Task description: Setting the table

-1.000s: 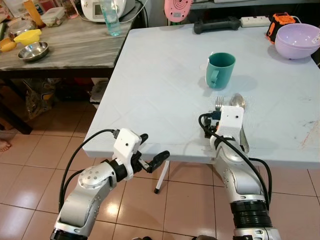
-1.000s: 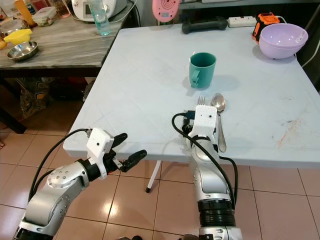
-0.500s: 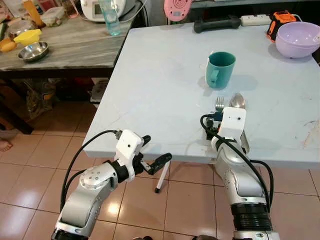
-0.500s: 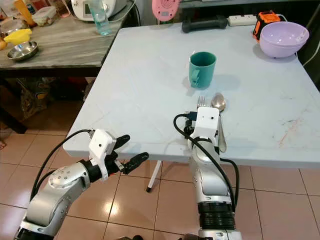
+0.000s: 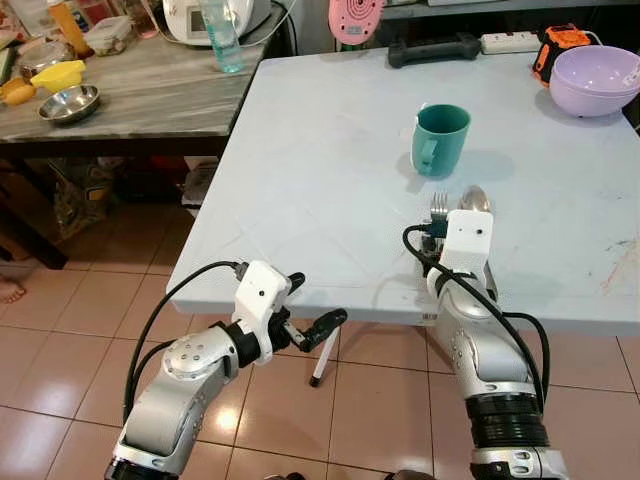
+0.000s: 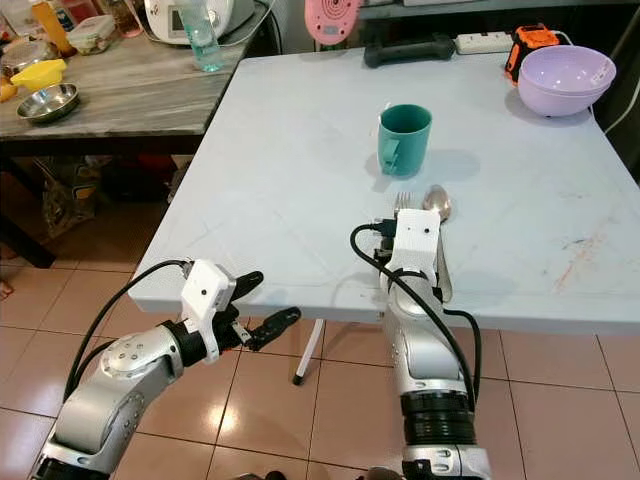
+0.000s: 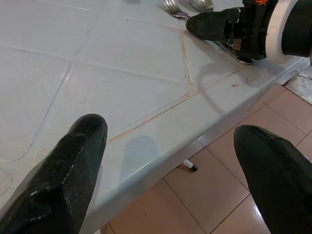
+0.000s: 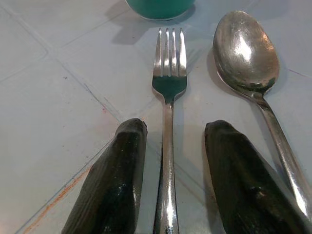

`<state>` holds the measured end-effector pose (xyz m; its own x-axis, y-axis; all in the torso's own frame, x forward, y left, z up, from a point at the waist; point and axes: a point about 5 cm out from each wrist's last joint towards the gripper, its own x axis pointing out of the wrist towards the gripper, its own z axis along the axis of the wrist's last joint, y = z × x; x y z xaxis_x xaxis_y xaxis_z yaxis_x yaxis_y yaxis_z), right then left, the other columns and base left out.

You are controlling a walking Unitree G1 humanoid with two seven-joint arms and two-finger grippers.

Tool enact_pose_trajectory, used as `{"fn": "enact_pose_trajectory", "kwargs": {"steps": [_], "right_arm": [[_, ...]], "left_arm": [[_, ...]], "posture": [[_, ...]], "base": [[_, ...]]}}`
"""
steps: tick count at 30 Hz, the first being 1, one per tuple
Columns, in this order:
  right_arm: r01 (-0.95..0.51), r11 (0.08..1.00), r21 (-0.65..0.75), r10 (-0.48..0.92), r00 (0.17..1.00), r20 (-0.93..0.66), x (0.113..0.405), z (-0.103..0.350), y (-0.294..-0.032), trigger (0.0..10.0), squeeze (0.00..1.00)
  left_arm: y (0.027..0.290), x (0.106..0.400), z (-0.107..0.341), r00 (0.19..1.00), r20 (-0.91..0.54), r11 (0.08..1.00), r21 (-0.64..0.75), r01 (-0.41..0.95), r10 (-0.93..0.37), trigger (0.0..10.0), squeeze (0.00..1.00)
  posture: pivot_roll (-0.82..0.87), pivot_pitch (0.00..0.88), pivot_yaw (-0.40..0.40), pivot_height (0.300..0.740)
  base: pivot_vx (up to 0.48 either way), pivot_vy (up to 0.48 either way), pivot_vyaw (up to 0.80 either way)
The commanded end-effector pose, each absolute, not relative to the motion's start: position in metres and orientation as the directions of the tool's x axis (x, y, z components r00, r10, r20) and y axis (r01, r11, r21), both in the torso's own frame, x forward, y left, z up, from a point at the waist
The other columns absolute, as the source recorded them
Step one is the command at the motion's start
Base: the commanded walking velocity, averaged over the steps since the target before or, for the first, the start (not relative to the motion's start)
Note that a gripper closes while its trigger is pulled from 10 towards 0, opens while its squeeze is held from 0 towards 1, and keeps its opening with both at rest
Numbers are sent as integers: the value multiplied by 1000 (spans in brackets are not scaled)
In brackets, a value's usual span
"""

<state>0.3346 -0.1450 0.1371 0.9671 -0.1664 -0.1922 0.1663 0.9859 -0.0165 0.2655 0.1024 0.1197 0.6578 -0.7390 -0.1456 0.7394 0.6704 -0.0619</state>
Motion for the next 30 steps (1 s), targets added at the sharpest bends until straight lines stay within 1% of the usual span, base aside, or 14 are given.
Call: {"fn": "enact_pose_trajectory", "kwargs": {"steps": [1, 12, 17, 20, 30], "right_arm": [[172, 985, -24, -172, 954, -244, 335, 128, -148, 0, 0], [170, 985, -18, -169, 953, -253, 336, 127, -147, 0, 0], [171, 985, -15, -169, 951, -258, 336, 126, -148, 0, 0], [170, 985, -14, -168, 951, -260, 335, 125, -148, 0, 0], [158, 987, -11, -155, 949, -274, 334, 121, -145, 0, 0]], "left_arm": [[105, 264, 115, 650, -169, 667, -69, 742, -741, 10000, 0], [103, 263, 115, 644, -168, 662, -78, 746, -746, 10000, 0], [102, 261, 118, 633, -145, 648, -114, 753, -760, 10000, 0], [102, 262, 119, 634, -141, 649, -113, 753, -760, 10000, 0], [94, 267, 138, 640, -54, 635, -209, 744, -767, 10000, 0]], "posture": [[-162, 145, 132, 740], [-161, 145, 134, 740], [-162, 146, 134, 740], [-162, 146, 134, 740], [-159, 147, 133, 740]], "base": [[0, 0, 0], [0, 0, 0], [0, 0, 0], [0, 0, 0], [0, 0, 0]]}}
